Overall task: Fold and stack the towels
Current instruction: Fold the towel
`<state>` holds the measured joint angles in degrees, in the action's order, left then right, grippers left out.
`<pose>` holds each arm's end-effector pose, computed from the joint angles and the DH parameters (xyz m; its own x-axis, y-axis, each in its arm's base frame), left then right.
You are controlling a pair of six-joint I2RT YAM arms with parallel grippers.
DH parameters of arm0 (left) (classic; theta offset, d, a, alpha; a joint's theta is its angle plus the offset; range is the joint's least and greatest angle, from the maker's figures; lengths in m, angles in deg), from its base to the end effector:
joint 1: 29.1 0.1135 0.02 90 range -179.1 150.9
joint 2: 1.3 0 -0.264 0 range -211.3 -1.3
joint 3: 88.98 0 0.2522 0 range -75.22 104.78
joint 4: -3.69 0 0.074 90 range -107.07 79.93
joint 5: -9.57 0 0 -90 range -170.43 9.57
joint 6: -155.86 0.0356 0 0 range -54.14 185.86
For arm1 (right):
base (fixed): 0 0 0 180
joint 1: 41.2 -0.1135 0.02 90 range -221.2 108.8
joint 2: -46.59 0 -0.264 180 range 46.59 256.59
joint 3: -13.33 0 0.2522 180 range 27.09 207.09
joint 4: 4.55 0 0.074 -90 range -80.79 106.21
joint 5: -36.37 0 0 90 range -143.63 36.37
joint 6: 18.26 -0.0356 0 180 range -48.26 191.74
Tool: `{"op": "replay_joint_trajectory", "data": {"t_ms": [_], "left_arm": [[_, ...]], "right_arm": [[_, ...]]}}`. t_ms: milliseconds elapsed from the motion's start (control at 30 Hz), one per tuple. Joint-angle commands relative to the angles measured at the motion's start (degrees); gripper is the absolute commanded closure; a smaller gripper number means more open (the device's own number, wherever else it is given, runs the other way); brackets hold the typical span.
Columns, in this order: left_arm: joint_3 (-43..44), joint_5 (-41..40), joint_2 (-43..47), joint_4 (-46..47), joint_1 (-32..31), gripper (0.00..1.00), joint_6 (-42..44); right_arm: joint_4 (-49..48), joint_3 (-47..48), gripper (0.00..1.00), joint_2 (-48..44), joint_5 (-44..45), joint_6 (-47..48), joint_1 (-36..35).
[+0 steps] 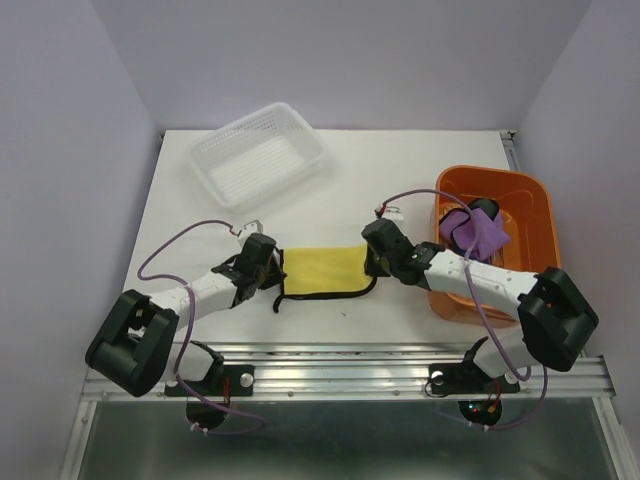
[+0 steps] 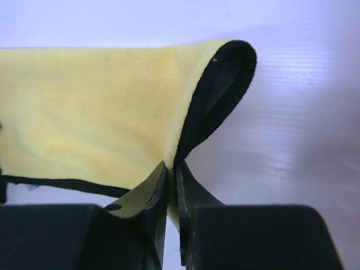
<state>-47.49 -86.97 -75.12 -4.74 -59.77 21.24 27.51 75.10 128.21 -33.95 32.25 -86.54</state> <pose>0.2105 -0.1201 0.1608 -0.7035 -0.3941 -0.5914 -0.0865 0.8735 -0.4791 0.2089 0.1943 0.2044 -0.7600 0.0828 -0.6446 -0.0524 0.9808 0.1878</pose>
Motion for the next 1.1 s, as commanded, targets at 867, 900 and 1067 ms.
{"op": "replay_joint_trajectory", "data": {"t_ms": [867, 900, 1067], "left_arm": [[-4.2, 4.6, 2.4, 6.6, 0.1, 0.95, -1.3], [-4.3, 4.7, 2.5, 6.6, 0.1, 0.95, -1.3], [-4.7, 4.9, 3.2, 7.0, 0.1, 0.95, -1.5]], "right_arm": [[-19.8, 17.4, 0.89, 19.3, -17.2, -1.4, -8.7], [-19.9, 17.6, 0.89, 19.5, -17.2, -2.2, -8.8], [-19.5, 19.2, 0.88, 21.3, -16.6, -3.1, -9.7]]}}
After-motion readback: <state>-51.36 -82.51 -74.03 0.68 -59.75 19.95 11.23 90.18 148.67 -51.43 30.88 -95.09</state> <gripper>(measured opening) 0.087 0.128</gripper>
